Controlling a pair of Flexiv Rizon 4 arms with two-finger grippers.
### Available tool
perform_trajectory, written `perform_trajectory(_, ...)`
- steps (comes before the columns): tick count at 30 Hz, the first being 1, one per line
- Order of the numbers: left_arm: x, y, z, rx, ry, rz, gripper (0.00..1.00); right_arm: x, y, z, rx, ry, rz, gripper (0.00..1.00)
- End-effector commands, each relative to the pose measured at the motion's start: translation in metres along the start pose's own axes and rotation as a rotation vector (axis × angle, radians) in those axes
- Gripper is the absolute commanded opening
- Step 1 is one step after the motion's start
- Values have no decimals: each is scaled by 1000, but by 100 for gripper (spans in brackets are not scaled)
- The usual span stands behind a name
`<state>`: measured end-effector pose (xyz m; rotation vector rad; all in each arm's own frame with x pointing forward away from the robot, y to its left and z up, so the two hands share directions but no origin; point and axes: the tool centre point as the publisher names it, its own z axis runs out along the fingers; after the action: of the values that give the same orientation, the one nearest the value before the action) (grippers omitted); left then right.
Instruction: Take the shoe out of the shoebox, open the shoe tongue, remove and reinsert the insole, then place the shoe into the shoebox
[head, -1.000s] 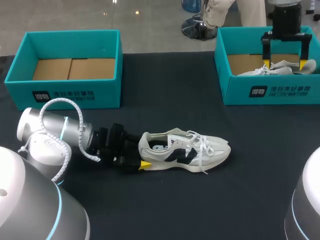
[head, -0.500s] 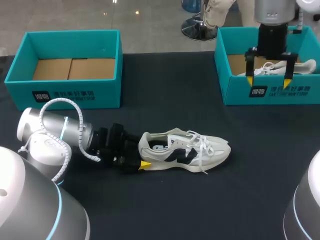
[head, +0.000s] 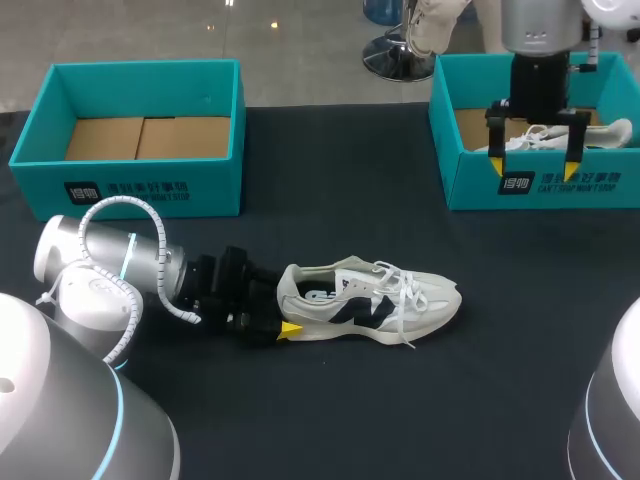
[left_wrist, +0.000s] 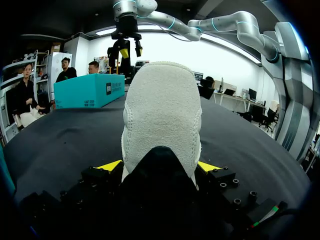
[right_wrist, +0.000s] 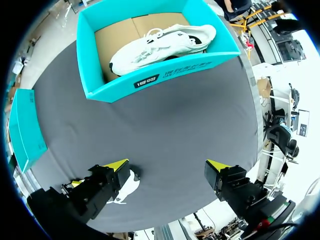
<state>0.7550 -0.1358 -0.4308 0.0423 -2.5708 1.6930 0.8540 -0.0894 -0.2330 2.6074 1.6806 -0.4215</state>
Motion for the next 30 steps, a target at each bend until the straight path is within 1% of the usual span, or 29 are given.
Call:
perform_trajectory(1,0,1,2,-2,1,-1,0,1,1,0,2,-1,-1,100)
perform_trajectory(9,0,1,2,-2,1,-1,0,1,1,0,2,-1,-1,100)
perform_trajectory(11,0,1,2,-2,1,-1,0,6,-5,-3,-31,-9,-6,100)
perform_trajectory(16,0,1,2,-2,1,-1,0,22,-28,-13,-107,-16,-30,100)
perform_trajectory(21,0,1,2,-2,1,-1,0,34,-58,-20,-167,3,-45,100)
perform_trajectory(22,0,1,2,-2,1,-1,0,36,-64,-21,-179,20,-45,100)
perform_trajectory(26,0,1,2,-2,1,-1,0,48,-84,-24,-206,22,-50,100)
perform_trajectory(30,0,1,2,-2,1,-1,0,62,-102,-30,-229,-14,-55,100)
